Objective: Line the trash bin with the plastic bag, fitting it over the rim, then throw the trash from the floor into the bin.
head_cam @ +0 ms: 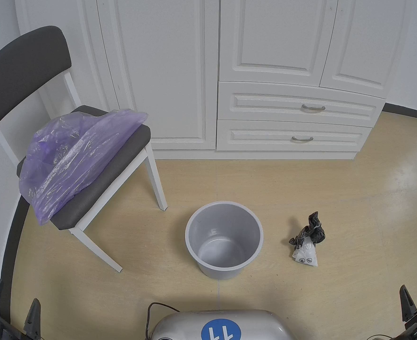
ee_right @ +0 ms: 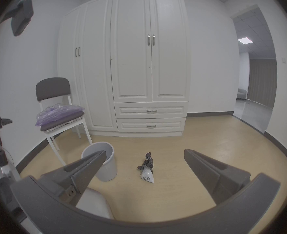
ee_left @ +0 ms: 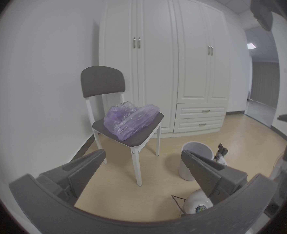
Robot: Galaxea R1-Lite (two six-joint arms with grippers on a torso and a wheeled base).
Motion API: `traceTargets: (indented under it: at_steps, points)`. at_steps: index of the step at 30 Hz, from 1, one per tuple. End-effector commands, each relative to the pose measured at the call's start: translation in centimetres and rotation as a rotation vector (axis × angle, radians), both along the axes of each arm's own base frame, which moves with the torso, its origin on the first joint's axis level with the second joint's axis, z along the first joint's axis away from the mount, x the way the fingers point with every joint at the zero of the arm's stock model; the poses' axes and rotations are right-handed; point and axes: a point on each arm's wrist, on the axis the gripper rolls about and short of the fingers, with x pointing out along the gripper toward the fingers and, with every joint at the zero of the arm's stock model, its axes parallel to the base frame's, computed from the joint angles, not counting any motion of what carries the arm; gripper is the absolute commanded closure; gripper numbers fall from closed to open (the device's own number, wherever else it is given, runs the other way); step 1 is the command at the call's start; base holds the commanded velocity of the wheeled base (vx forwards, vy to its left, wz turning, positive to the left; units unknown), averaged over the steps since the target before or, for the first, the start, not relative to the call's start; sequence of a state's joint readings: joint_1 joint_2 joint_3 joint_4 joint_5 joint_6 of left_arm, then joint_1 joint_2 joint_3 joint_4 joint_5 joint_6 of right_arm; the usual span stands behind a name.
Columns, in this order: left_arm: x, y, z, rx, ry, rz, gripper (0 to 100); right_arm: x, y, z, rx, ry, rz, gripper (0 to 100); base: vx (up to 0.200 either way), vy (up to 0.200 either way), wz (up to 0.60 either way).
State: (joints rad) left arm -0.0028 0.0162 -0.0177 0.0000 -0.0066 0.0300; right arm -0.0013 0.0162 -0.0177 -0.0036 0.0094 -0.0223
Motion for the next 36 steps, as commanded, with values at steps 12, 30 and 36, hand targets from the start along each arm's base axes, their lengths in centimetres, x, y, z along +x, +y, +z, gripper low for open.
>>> traceTargets:
  at_steps: [12,30,36]
  points:
    - [-0.8,0.0,2.9,-0.155,-0.219,-0.036,0,0.0,0.0,-0.5,-0.008,-0.003,0.016,0,0.000,0.000,0.00]
    - [0.5,0.1,10.6,0.004,-0.035,0.048,0,-0.7,0.4,5.6,0.080,0.048,0.187,0,0.000,0.000,0.00]
    - [5.1,0.4,12.7,0.077,0.190,0.158,0,4.4,0.4,10.9,-0.013,0.220,0.167,0,0.000,0.000,0.00]
